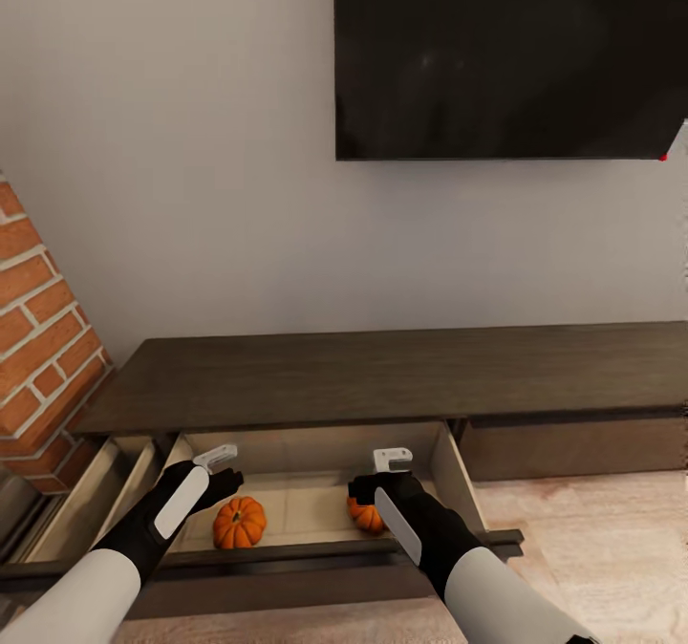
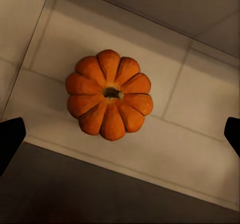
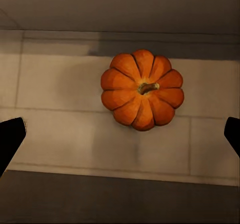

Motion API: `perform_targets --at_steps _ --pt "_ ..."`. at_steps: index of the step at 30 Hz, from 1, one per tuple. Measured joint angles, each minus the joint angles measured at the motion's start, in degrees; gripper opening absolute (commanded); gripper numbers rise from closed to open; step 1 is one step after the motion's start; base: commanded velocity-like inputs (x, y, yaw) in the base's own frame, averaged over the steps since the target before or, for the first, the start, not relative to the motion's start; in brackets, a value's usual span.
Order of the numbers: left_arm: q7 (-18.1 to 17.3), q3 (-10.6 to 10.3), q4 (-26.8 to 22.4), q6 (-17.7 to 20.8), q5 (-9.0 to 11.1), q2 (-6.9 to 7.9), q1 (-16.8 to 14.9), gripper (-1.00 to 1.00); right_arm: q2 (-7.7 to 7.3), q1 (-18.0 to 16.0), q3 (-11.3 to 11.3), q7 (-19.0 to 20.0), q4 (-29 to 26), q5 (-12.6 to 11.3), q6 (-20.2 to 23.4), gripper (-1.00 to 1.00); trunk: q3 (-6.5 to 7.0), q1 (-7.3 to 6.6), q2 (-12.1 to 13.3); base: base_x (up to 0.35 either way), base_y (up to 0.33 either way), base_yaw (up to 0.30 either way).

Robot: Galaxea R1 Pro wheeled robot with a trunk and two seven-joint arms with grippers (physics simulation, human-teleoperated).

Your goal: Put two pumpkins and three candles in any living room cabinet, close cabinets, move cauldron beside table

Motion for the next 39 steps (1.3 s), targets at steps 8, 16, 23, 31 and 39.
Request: perform_targets --at_steps 8,16,23,31,39 --pt "0.0 0.0 0.0 0.0 0.0 0.01 0.0 1.0 0.0 0.0 0.0 0.0 0.0 0.0 0.0 1.0 1.44 -1.77 3.2 -0.081 0.0 0.0" --pt "0.0 0.0 0.0 0.0 0.0 -0.05 0.0 1.0 0.0 0.0 0.0 0.0 0.0 0.0 0.0 1.0 2.87 -3.54 6.4 -0.007 0.0 0.0" --pt "0.0 0.0 0.0 0.0 0.0 -0.06 0.0 1.0 0.0 0.0 0.0 0.0 0.0 0.0 0.0 1.0 4.13 -5.07 9.2 0.0 0.0 0.0" --pt "0.0 0.0 0.0 0.0 0.1 -0.06 0.0 1.0 0.0 0.0 0.0 0.0 0.0 0.0 0.0 1.0 5.57 -6.83 12.4 0.0 0.0 0.0" --pt "0.0 0.0 0.0 0.0 0.1 -0.06 0.0 1.0 0.0 0.0 0.0 0.0 0.0 0.0 -0.1 1.0 7.0 -8.59 15.6 0.0 0.0 0.0"
